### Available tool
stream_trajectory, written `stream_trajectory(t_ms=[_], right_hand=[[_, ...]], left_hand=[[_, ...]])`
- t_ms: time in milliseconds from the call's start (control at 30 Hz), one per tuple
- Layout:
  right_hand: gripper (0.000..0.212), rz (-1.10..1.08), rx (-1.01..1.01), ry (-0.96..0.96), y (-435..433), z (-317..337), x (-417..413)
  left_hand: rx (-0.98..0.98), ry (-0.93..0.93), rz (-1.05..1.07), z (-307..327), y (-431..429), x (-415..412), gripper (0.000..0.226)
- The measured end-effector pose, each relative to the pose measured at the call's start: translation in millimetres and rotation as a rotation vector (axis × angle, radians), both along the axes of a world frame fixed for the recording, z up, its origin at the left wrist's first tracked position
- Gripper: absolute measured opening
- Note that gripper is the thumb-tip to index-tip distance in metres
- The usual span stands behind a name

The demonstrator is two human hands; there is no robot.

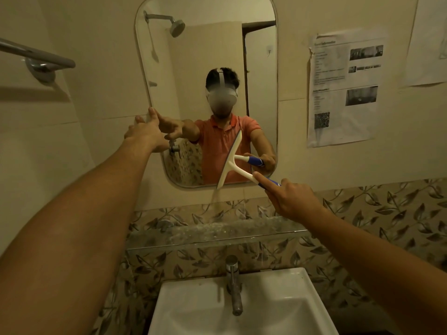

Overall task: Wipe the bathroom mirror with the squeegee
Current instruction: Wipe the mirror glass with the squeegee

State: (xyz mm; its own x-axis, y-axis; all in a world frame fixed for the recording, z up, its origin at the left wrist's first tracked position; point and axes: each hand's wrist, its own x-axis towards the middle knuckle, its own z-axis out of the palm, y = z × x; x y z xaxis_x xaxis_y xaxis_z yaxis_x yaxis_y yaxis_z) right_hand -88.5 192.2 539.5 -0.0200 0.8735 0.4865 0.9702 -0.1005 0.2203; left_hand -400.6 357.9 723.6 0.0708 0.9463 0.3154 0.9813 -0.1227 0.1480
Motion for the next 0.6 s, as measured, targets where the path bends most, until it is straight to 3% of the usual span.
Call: stream_trajectory(t_ms=[500,600], right_hand=[[0.070,-0.105,0.045,0.003,-38,-28,40],[0.071,-0.117,0.033,0.078,-48,-34,46]], left_hand=[[-0.014,-0.009,-0.031,0,-4,-3,0.105],[-0.009,-0.007,-0.045,1,-5,-6,0.107]])
